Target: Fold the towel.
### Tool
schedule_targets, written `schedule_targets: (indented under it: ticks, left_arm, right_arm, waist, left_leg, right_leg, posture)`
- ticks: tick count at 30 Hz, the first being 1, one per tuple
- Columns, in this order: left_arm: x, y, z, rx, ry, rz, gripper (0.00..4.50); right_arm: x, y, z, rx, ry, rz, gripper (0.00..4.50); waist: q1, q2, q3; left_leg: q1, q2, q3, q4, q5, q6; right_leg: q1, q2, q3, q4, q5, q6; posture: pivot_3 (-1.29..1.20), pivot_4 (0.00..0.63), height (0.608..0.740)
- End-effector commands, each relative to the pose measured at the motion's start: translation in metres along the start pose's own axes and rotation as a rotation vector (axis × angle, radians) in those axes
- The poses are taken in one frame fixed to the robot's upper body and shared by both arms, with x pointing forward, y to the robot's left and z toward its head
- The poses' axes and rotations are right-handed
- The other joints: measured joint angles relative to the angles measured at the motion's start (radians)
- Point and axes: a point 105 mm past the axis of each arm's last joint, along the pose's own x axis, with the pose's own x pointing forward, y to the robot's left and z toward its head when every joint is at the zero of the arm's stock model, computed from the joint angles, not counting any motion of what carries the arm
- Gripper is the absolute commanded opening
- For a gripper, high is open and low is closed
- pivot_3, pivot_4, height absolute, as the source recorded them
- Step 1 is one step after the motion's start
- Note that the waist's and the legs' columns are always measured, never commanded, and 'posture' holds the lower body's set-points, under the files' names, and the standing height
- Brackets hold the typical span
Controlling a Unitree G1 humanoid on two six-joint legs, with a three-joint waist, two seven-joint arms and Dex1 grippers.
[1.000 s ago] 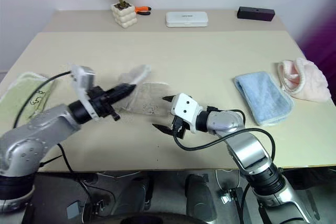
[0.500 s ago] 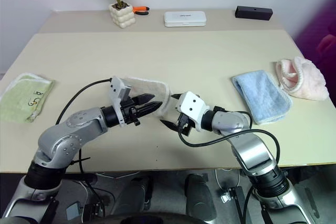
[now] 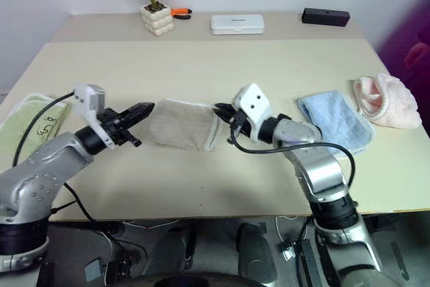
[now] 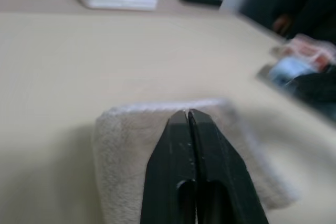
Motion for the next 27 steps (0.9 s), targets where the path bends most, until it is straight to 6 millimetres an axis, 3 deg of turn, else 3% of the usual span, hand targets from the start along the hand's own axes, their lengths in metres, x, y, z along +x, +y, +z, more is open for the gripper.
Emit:
schedule_targets:
  ticks: [1,6,9,11,14,19,23,27]
  left_arm:
    - [0.016,-0.001,-0.014,0.044,0.028,0.009,0.00]
    - [0.028,0.012,-0.049,0.066,0.126,0.058,0.00]
    - [0.031,0.013,-0.068,0.057,0.160,0.060,0.00]
    - [0.029,0.013,-0.071,0.052,0.150,0.056,0.00]
    - [0.023,0.012,-0.056,0.027,0.058,0.055,0.00]
    - [0.001,0.011,-0.028,0.054,-0.079,0.059,0.00]
    - [-0.018,-0.008,-0.028,0.157,-0.051,-0.062,0.00]
    - [-0.028,-0.020,-0.031,0.206,-0.012,-0.152,0.00]
  right_arm:
    - [0.017,0.011,-0.013,0.005,0.045,0.052,0.04]
    - [0.031,0.018,-0.058,0.025,0.185,0.061,0.04]
    - [0.029,0.017,-0.104,0.056,0.323,-0.018,0.04]
    - [0.024,0.015,-0.108,0.068,0.323,-0.044,0.04]
    - [0.017,0.013,-0.090,0.147,0.241,-0.045,0.04]
    - [-0.003,0.001,-0.053,0.319,0.118,-0.077,2.28]
    - [-0.014,-0.006,-0.052,0.516,0.131,-0.151,4.38]
    - [-0.013,-0.007,-0.065,0.682,0.181,-0.207,4.45]
  waist:
    - [-0.002,0.000,0.000]
    - [-0.003,0.000,0.000]
    - [-0.004,0.000,0.000]
    - [-0.003,0.000,-0.001]
    - [-0.003,0.001,-0.002]
    - [-0.003,0.000,-0.001]
    - [-0.005,0.001,-0.002]
    - [-0.005,0.002,-0.001]
  left_leg:
    - [0.000,0.000,0.000,0.000,0.000,0.000]
    - [0.000,0.000,0.000,0.000,0.000,0.000]
    - [0.000,0.000,0.001,0.000,0.000,0.000]
    - [0.000,0.000,0.001,0.000,0.000,0.000]
    - [0.001,0.000,0.000,0.000,0.000,0.000]
    - [0.000,0.000,0.000,0.000,0.000,0.000]
    - [0.000,0.001,0.000,-0.001,0.000,0.000]
    - [0.000,0.001,0.000,-0.001,0.000,0.000]
  right_leg:
    - [0.000,0.000,0.000,0.000,0.000,0.000]
    - [-0.001,0.000,0.000,0.000,0.000,0.000]
    - [-0.001,0.000,0.000,0.001,0.000,0.000]
    - [-0.001,0.000,0.000,0.001,0.000,0.000]
    - [0.000,0.000,0.000,0.002,0.000,0.000]
    - [-0.001,0.000,0.000,0.002,0.000,0.001]
    - [-0.001,0.000,0.000,0.002,0.000,0.000]
    - [-0.002,0.000,0.000,0.002,-0.002,-0.004]
  posture:
    - [0.00,0.150,0.738]
    - [0.00,0.150,0.738]
    - [0.00,0.150,0.738]
    - [0.00,0.150,0.738]
    - [0.00,0.150,0.738]
    - [0.00,0.150,0.738]
    - [0.00,0.150,0.738]
    - [0.00,0.150,0.738]
